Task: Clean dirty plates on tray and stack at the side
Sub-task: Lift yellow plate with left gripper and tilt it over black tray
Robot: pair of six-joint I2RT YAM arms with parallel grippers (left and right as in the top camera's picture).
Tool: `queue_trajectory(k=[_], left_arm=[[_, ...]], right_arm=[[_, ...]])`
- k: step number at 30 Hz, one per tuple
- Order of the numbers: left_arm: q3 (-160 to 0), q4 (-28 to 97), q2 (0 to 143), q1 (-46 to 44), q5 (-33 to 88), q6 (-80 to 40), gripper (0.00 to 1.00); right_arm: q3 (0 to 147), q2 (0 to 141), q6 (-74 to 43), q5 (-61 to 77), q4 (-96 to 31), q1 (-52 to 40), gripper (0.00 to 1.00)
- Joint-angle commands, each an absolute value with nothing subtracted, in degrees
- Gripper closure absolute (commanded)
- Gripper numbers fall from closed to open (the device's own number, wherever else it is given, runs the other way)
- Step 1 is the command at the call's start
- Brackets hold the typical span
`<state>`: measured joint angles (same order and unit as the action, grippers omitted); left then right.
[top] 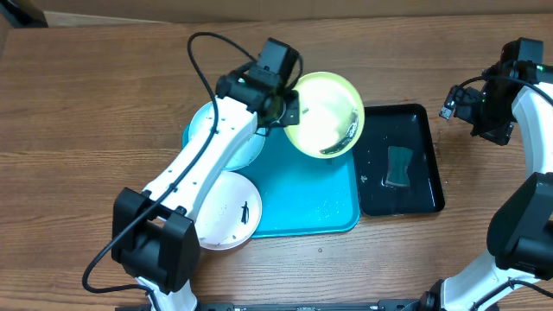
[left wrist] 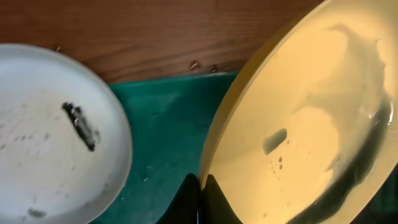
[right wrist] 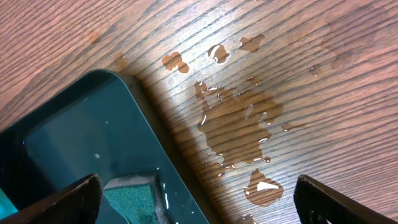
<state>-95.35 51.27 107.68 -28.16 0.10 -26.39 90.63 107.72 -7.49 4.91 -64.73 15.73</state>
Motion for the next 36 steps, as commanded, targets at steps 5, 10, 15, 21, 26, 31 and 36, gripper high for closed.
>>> queue_trajectory(k=[5, 10, 15, 21, 26, 31, 36], left_arm=[[-96.9, 46.2, 108.0, -36.0, -5.1, -25.3, 0.96], [-96.9, 45.6, 108.0, -41.5, -13.4, -25.3, 0.96], [-96.9, 44.2, 108.0, -46.3, -20.8, -22.8, 0.96], [-96.9, 41.7, 108.0, -52.0, -32.7, -19.7, 0.96], [-96.9, 39.5, 108.0, -56.4, -41.6, -14.3, 0.96], [-96.9, 36.3, 108.0, -60.3, -51.9, -8.1, 0.96], [-96.9, 30.1, 108.0, -63.5, -61.4, 0.8, 0.96]], right_arm=[[91.1, 106.5, -7.7, 4.6, -64.6, 15.8, 0.0], [91.1, 106.5, -7.7, 4.6, -64.6, 15.8, 0.0], [91.1, 106.5, -7.7, 4.6, -64.6, 15.8, 0.0], [91.1, 106.5, -7.7, 4.6, -64.6, 15.8, 0.0], [91.1, 106.5, -7.7, 4.6, -64.6, 15.8, 0.0], [91.1, 106.5, -7.7, 4.6, -64.6, 15.8, 0.0], [91.1, 106.5, -7.7, 4.6, -64.6, 15.8, 0.0]])
